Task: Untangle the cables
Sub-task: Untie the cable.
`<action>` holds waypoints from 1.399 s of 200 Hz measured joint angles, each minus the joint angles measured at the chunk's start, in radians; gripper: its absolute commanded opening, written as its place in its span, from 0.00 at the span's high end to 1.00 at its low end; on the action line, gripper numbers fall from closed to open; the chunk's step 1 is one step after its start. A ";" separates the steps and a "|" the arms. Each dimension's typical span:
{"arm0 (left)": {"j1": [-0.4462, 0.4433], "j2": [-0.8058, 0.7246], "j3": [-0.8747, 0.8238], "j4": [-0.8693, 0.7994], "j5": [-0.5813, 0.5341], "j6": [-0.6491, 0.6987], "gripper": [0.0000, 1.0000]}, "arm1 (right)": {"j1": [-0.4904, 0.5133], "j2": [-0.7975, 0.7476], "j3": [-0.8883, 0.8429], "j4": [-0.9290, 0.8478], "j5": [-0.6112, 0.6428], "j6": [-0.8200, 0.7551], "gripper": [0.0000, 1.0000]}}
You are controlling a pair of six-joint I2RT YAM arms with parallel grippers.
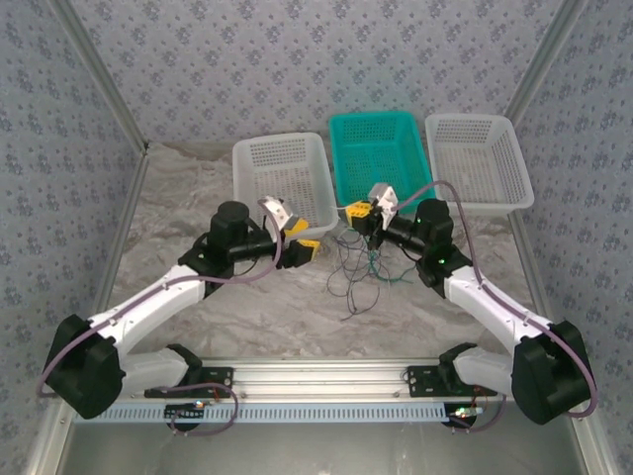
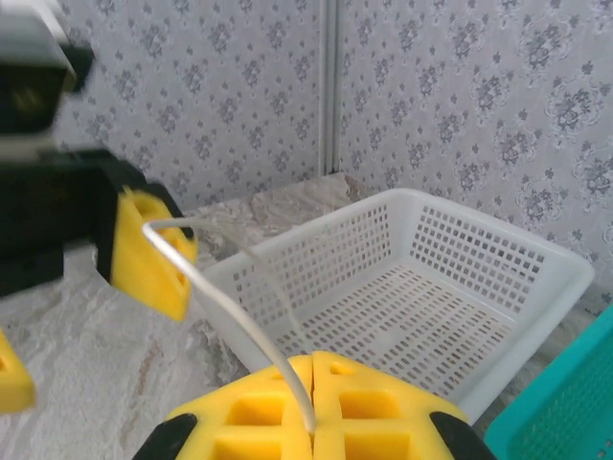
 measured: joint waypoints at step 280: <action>-0.005 0.426 0.163 0.385 0.198 -0.139 1.00 | 0.017 0.021 0.091 0.036 -0.026 0.211 1.00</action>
